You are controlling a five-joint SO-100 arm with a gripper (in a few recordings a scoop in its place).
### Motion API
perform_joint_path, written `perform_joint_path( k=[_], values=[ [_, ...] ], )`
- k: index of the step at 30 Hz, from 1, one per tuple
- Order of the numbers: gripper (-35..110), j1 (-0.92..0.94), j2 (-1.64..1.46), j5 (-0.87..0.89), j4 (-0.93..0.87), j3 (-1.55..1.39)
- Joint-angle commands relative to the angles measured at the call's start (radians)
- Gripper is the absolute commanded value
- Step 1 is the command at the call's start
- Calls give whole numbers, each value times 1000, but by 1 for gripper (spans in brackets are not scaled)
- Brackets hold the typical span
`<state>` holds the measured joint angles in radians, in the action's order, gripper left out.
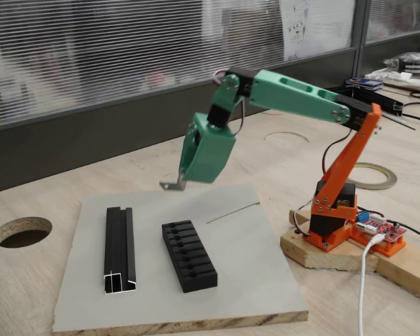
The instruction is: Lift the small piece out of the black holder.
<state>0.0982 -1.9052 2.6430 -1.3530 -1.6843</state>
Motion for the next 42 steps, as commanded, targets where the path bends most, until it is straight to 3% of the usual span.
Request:
perform_joint_path(
  k=[1, 11, 42],
  values=[
    [4, 8, -164, 11, -18, 18],
    [4, 9, -403, 11, -18, 6],
    [4, 6, -405, 11, -18, 5]
  ],
)
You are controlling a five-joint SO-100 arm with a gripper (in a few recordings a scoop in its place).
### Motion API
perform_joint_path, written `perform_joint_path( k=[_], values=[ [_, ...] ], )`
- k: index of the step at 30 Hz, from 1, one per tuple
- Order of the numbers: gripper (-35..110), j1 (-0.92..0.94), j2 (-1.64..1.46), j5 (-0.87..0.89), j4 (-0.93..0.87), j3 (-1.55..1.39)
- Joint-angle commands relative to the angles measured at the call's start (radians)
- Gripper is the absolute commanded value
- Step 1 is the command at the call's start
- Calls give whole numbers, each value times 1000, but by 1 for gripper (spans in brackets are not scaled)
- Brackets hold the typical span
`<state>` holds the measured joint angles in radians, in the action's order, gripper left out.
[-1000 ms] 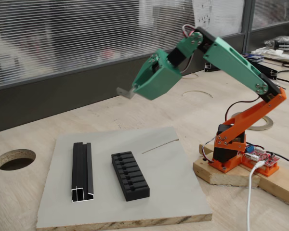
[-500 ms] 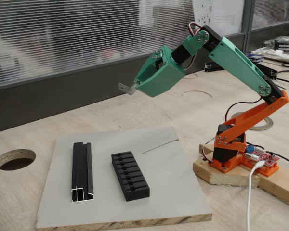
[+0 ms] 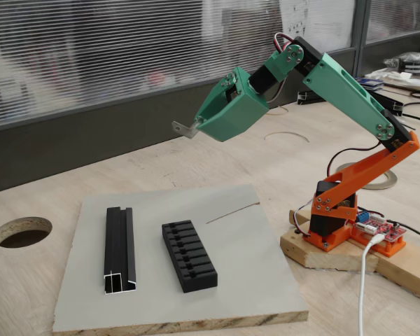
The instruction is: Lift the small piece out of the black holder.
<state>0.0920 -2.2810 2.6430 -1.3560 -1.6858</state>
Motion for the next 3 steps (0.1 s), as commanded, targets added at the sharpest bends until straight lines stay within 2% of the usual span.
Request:
perform_joint_path(
  k=[1, 3],
  values=[
    [4, 12, -29, 11, -15, 6],
    [4, 12, -29, 11, -11, 6]
  ],
)
